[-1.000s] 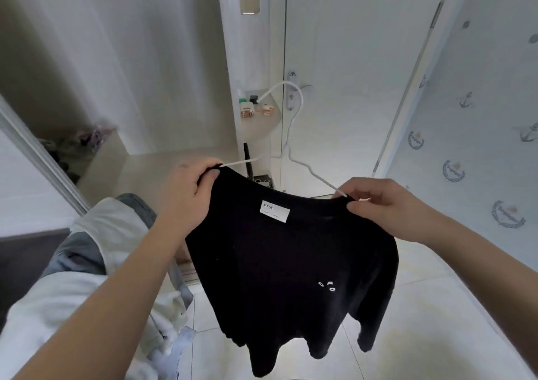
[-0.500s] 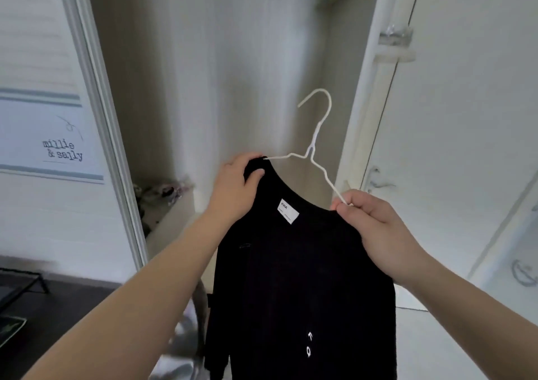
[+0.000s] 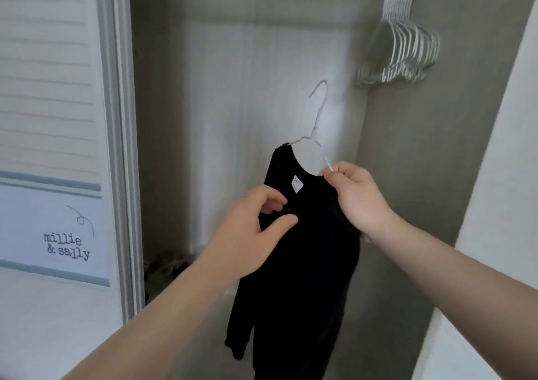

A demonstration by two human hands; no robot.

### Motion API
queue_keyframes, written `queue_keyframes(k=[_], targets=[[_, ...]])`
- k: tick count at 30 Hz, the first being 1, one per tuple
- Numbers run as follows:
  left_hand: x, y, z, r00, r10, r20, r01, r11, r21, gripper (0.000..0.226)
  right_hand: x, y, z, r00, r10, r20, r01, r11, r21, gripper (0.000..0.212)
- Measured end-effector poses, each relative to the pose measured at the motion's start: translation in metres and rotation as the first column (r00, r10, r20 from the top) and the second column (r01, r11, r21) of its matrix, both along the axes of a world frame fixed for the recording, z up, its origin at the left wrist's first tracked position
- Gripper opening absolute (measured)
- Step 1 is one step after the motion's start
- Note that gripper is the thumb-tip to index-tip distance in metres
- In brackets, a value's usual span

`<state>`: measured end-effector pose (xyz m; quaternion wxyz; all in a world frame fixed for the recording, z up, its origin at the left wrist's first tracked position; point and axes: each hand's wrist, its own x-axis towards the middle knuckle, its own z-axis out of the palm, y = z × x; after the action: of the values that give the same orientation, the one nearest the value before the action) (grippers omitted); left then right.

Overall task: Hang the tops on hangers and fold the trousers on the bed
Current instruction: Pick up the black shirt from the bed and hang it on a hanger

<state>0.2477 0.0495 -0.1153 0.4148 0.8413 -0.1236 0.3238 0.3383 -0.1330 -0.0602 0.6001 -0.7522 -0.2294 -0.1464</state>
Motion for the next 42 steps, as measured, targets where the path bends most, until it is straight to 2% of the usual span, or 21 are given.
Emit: queue_keyframes(k=[4, 9, 11, 14, 18, 20, 23, 26, 29, 32, 38, 39, 42], targets=[[0.022, 0.011, 0.022, 0.999, 0.003, -0.043, 0.001, 0.995, 0.102, 0.037, 0.05, 0.041, 0.048, 0.998, -0.045, 0.044, 0.045, 0.999, -0.013, 0.024], [0.064, 0.008, 0.053, 0.989, 0.146, -0.034, -0.132, 0.956, 0.262, 0.052, 0.108, 0.084, 0.113, 0.997, -0.001, 0.078, 0.0, 1.0, 0.014, 0.015], [0.086, 0.0, 0.067, 0.974, 0.224, -0.012, -0.206, 0.915, 0.346, 0.051, 0.133, 0.096, 0.141, 0.994, 0.024, 0.104, -0.027, 0.999, 0.023, 0.013], [0.125, -0.004, 0.093, 0.926, 0.362, 0.106, -0.367, 0.797, 0.48, 0.038, 0.17, 0.11, 0.181, 0.987, -0.011, 0.159, 0.009, 1.0, 0.014, 0.01], [0.175, 0.01, 0.135, 0.863, 0.483, 0.147, -0.491, 0.737, 0.464, 0.021, 0.216, 0.123, 0.235, 0.988, 0.014, 0.155, -0.027, 0.996, 0.083, 0.011], [0.192, 0.021, 0.154, 0.839, 0.513, 0.178, -0.533, 0.712, 0.458, 0.016, 0.234, 0.128, 0.258, 0.98, 0.019, 0.197, -0.031, 0.998, 0.057, 0.013], [0.207, 0.039, 0.178, 0.783, 0.574, 0.238, -0.607, 0.623, 0.494, 0.014, 0.251, 0.135, 0.282, 0.978, 0.059, 0.201, -0.082, 0.991, 0.11, 0.014], [0.215, 0.052, 0.196, 0.737, 0.612, 0.287, -0.655, 0.543, 0.525, 0.012, 0.264, 0.144, 0.3, 0.967, 0.068, 0.245, -0.088, 0.993, 0.073, 0.009], [0.219, 0.062, 0.208, 0.711, 0.621, 0.329, -0.685, 0.508, 0.522, 0.01, 0.271, 0.151, 0.312, 0.972, 0.096, 0.217, -0.126, 0.984, 0.129, 0.008], [0.222, 0.071, 0.215, 0.691, 0.626, 0.361, -0.709, 0.491, 0.506, 0.006, 0.278, 0.155, 0.312, 0.977, 0.166, 0.132, -0.191, 0.958, 0.212, 0.022], [0.223, 0.086, 0.203, 0.674, 0.632, 0.382, -0.713, 0.421, 0.56, 0.009, 0.276, 0.165, 0.295, 0.975, 0.189, 0.115, -0.201, 0.973, 0.111, 0.008], [0.222, 0.089, 0.202, 0.668, 0.633, 0.391, -0.716, 0.403, 0.57, 0.01, 0.271, 0.165, 0.293, 0.975, 0.187, 0.119, -0.197, 0.978, 0.073, 0.011], [0.214, 0.097, 0.201, 0.655, 0.647, 0.391, -0.723, 0.383, 0.575, 0.007, 0.249, 0.162, 0.287, 0.977, 0.154, 0.146, -0.135, 0.982, -0.128, 0.043]])
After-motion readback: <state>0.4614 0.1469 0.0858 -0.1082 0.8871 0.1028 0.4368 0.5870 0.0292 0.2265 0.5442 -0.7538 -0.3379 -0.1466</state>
